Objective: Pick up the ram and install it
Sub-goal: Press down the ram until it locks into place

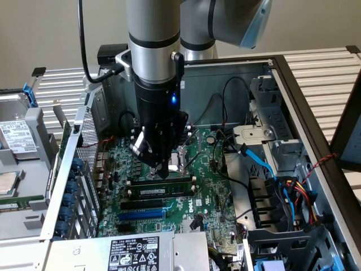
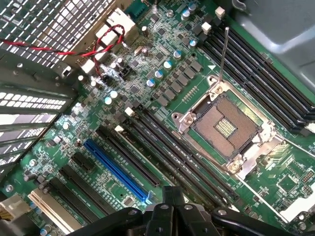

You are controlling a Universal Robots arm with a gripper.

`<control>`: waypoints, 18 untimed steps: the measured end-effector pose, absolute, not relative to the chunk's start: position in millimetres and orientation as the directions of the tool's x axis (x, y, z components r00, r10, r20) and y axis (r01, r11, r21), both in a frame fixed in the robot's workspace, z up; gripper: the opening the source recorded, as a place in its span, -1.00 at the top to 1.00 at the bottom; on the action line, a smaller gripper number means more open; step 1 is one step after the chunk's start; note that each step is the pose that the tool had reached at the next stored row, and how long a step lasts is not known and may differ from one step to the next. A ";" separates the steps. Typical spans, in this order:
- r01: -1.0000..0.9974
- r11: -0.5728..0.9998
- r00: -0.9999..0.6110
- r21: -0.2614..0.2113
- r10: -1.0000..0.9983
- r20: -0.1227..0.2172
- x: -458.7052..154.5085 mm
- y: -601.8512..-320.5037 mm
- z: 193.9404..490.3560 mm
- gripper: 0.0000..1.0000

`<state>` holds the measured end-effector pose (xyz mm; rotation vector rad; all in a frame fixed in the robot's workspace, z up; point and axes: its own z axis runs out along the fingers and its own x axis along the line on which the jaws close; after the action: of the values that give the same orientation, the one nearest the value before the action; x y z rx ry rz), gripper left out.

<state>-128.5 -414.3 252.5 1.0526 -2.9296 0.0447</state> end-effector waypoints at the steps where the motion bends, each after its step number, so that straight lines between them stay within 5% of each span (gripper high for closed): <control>1: -0.626 0.780 -0.780 -0.017 -0.625 0.036 -128.5 -414.3 252.5 0.79; 18: -0.411 0.912 -0.911 -0.017 -0.410 0.036 -128.6 -414.3 252.5 0.79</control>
<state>-128.6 -414.3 252.5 0.6531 -3.0401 0.0385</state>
